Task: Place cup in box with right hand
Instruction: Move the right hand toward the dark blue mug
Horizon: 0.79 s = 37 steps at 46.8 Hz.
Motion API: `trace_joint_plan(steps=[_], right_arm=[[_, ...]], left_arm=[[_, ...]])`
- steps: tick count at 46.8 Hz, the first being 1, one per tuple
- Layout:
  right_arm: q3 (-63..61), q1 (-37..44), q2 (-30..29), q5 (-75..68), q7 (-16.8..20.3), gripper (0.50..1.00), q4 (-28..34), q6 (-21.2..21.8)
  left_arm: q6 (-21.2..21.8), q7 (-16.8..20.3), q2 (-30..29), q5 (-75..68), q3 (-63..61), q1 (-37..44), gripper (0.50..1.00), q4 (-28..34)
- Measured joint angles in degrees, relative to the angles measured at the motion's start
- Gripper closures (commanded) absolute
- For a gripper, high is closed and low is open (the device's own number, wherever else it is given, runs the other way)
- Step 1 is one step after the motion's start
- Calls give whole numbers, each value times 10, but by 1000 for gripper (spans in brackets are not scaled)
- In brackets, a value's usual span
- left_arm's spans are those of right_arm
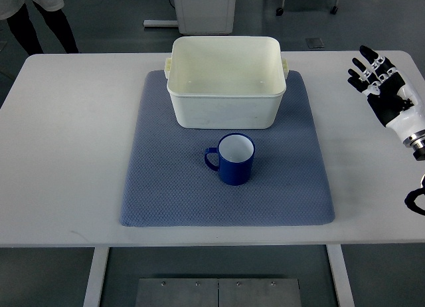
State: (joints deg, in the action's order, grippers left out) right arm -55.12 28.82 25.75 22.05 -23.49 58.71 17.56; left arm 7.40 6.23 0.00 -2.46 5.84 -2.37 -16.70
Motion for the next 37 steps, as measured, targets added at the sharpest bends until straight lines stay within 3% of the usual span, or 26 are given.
trace_joint_plan(steps=[13, 37], right_arm=[[0, -12, 29, 5, -1, 500, 110, 4], [22, -34, 32, 89, -12, 500, 192, 8]], left_arm=[[0, 0, 0, 0, 0, 0, 500, 0], [0, 0, 0, 0, 0, 0, 500, 0]])
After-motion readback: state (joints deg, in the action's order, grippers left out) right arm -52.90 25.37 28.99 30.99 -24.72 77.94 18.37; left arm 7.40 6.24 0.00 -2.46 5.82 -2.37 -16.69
